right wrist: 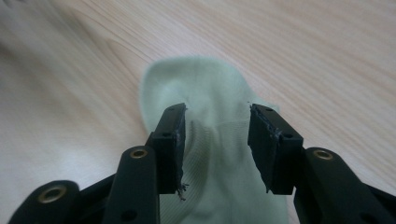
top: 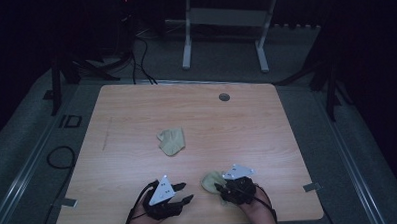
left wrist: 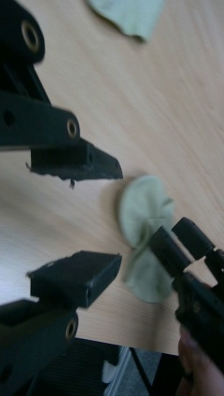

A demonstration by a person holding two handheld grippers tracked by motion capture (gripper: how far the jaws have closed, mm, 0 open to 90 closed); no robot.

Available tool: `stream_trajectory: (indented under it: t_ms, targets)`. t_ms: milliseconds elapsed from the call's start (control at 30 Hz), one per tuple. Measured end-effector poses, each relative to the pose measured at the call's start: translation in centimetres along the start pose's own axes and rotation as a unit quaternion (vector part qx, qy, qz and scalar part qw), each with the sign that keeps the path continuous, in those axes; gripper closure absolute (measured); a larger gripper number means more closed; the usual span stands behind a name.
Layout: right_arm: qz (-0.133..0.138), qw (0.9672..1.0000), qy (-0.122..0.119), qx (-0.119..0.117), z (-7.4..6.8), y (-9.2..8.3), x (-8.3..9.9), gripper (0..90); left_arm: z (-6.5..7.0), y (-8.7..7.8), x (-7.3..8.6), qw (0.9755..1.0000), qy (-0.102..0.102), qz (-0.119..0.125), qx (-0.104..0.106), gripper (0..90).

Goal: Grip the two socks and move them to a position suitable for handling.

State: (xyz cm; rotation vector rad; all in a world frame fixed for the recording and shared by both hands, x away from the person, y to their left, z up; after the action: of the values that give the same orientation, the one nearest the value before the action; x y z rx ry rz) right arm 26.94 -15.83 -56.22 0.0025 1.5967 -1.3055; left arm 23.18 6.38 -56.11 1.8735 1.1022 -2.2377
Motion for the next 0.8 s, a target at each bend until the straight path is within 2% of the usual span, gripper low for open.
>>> stream_trajectory:
  t_ms: [67,100,133,167,267,300,367,433,533,600,667,733,800]
  targets:
    - [0.002,0.9999,0.002,-0.010,-0.3,-0.8,0.0,54.8,0.1,1.0,-1.0,0.9999,0.013,-0.002,0.002,60.0]
    - [0.002,0.9999,0.002,-0.010,-0.3,-0.8,0.0,54.8,0.1,1.0,-1.0,0.9999,0.013,-0.002,0.002,62.2]
    - [0.001,0.9999,0.000,-0.013,-0.4,-1.0,0.0,54.9,0.1,2.4,-1.8,0.9998,0.014,-0.013,0.008,62.2]
    - [-0.007,0.9998,-0.006,-0.016,-1.0,-1.2,0.4,56.1,0.0,3.0,-2.1,0.9996,0.017,-0.018,0.013,66.6]
    - [-0.017,0.9996,-0.003,-0.021,-1.4,-1.0,1.0,57.4,-0.1,4.9,-2.5,0.9985,0.029,-0.045,0.011,72.6]
    - [-0.020,0.9995,0.000,-0.023,-1.5,-0.8,1.3,57.5,-0.1,5.5,-2.5,0.9979,0.033,-0.055,0.003,74.7]
    - [-0.028,0.9993,0.005,-0.026,-1.6,-0.5,1.7,58.3,-0.1,6.6,-2.4,0.9966,0.036,-0.074,0.010,77.7]
    - [-0.035,0.9991,0.002,-0.026,-1.6,-0.2,2.0,59.2,-0.2,7.6,-2.2,0.9943,0.040,-0.098,-0.004,83.2]
    - [-0.042,0.9989,-0.004,-0.020,-1.7,0.0,2.3,63.0,-0.5,8.6,-1.7,0.9919,0.037,-0.121,-0.014,87.4]
    - [-0.045,0.9988,-0.013,-0.011,-1.8,0.0,2.4,66.4,-0.7,8.9,-1.6,0.9924,0.033,-0.117,-0.012,88.9]
    - [-0.044,0.9989,-0.017,-0.004,-1.8,0.0,2.4,72.3,-0.8,8.9,-1.7,0.9918,0.038,-0.121,-0.015,89.1]
    - [-0.044,0.9988,-0.024,0.003,-1.9,0.0,2.4,80.8,-0.8,8.9,-1.6,0.9919,0.040,-0.120,-0.016,89.2]
    - [-0.049,0.9984,-0.027,0.006,-1.8,0.0,2.2,83.4,-0.8,8.9,-1.6,0.9921,0.042,-0.118,-0.016,89.2]
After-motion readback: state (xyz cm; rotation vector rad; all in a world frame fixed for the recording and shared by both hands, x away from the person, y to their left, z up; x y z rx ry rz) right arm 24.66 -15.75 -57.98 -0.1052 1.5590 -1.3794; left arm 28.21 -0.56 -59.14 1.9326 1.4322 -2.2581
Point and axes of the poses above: each handheld gripper's, and its own axes: y roughly forward along the jaws, x roughly out of its underside, z roughly to its right, the point moved 3 cm from there along y, roughly forward along the jaws, and after that the axes turned 3 degrees about x, right-handed, at the moved point
